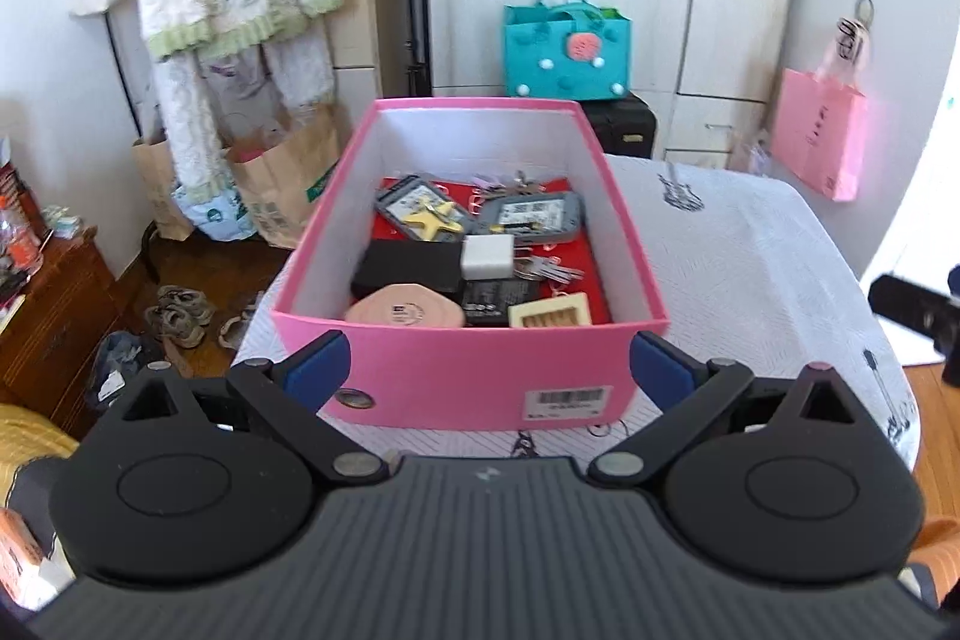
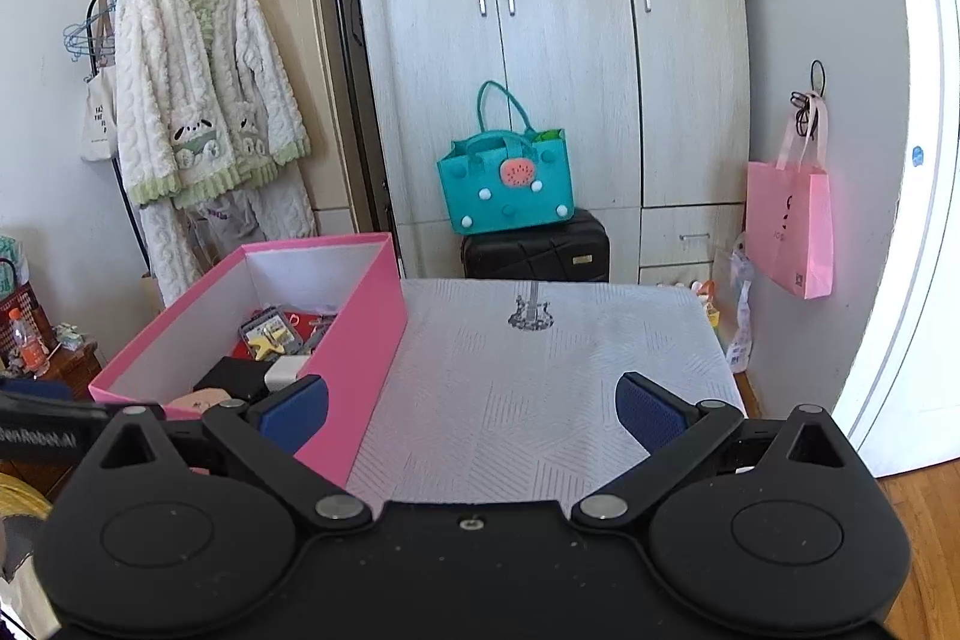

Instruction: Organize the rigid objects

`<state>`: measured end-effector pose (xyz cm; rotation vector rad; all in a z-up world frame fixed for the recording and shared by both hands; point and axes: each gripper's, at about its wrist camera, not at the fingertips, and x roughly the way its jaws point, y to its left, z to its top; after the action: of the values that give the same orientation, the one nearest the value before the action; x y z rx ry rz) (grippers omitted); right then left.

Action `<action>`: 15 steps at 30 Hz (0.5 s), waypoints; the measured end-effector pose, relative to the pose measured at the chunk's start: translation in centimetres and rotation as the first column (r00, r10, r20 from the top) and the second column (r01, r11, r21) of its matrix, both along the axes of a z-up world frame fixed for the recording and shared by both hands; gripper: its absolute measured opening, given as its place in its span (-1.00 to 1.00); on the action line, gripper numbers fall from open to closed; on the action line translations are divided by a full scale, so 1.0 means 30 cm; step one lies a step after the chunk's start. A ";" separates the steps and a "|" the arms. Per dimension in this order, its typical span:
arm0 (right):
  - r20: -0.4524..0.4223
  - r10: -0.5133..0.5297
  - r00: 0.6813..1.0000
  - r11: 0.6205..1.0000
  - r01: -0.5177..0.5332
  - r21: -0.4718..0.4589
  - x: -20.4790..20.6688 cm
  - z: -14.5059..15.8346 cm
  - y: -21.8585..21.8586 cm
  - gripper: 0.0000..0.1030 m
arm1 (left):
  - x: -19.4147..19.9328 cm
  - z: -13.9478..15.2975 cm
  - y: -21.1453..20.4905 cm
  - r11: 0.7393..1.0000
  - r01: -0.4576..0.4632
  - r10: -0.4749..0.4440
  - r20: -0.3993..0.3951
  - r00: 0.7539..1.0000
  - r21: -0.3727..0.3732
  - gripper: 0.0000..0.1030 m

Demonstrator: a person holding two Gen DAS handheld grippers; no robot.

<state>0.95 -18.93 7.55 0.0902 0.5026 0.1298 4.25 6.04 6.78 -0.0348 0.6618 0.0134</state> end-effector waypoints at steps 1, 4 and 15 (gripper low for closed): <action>-0.003 -0.004 1.000 1.000 0.004 0.000 0.001 -0.005 -0.001 1.00 | 0.000 0.001 0.008 1.000 -0.004 0.004 0.001 1.000 -0.003 0.96; -0.004 -0.012 1.000 1.000 0.012 -0.008 -0.003 -0.009 -0.001 1.00 | 0.001 0.003 0.012 1.000 0.003 -0.003 -0.001 1.000 0.010 0.96; 0.041 -0.027 0.999 0.999 0.029 -0.043 -0.039 0.013 0.012 1.00 | -0.017 -0.007 -0.024 0.999 0.028 -0.029 0.014 0.999 0.030 0.96</action>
<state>-0.21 -18.56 7.95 0.0516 0.4638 0.0927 3.75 5.32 6.57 0.0029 0.6472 -0.0044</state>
